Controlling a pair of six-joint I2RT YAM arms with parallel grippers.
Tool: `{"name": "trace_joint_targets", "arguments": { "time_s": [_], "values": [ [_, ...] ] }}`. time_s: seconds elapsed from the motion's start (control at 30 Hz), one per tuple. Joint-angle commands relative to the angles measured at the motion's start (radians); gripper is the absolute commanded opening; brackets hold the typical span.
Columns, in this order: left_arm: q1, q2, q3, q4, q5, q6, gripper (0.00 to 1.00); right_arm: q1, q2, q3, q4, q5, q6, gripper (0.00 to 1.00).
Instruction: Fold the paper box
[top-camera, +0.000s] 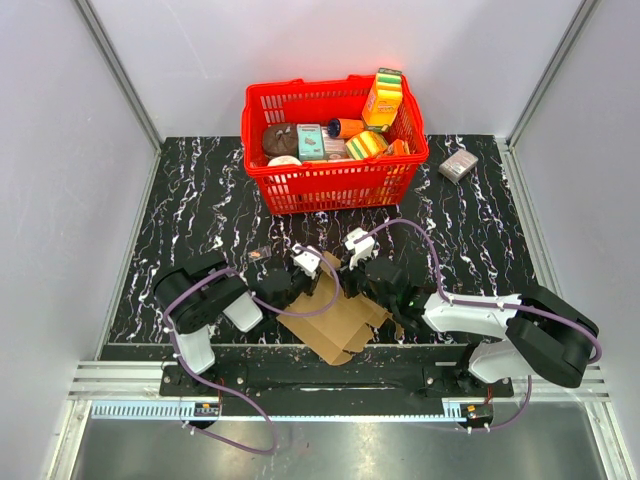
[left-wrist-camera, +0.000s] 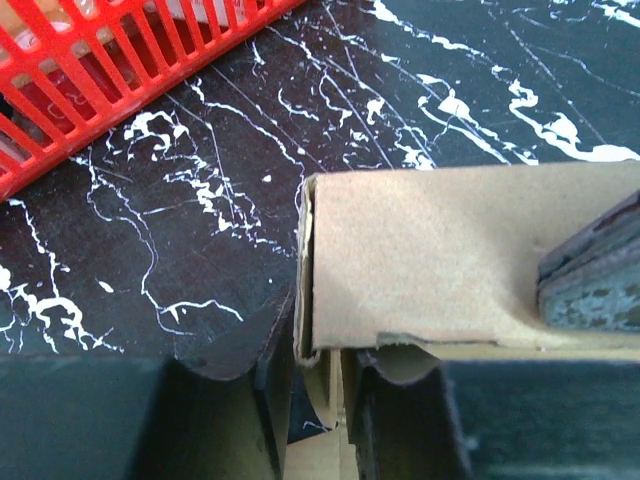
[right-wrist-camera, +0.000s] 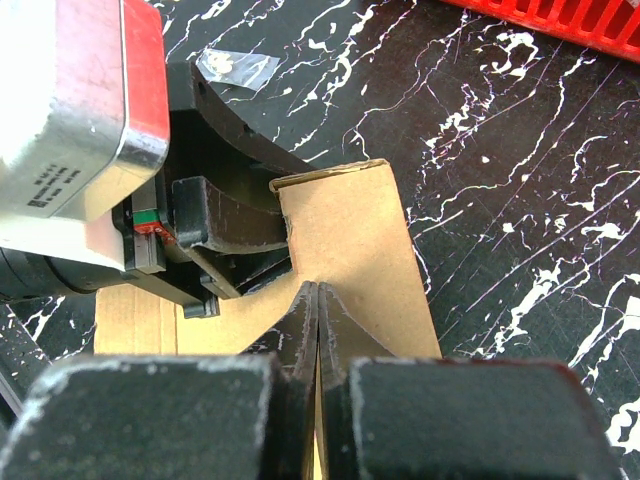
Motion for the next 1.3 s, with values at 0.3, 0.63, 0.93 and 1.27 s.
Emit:
{"name": "trace_joint_targets", "arguments": {
  "time_s": [0.3, 0.63, 0.93, 1.27],
  "values": [
    [-0.005, 0.007, 0.040, 0.367, -0.011, 0.026, 0.02, -0.008, -0.021, -0.006, 0.016, 0.017, 0.005, 0.00],
    [-0.008, -0.007, 0.015, 0.367, -0.064, 0.017, 0.00, -0.008, -0.128, 0.069, -0.094, 0.005, 0.007, 0.28],
    [-0.012, -0.048, -0.025, 0.358, -0.290, 0.010, 0.00, -0.010, -0.312, 0.129, -0.306, 0.158, 0.065, 0.43],
    [-0.033, -0.113, -0.054, 0.276, -0.641, -0.024, 0.00, -0.010, -0.490, 0.123, -0.665, 0.360, 0.347, 0.42]
  ]
}}
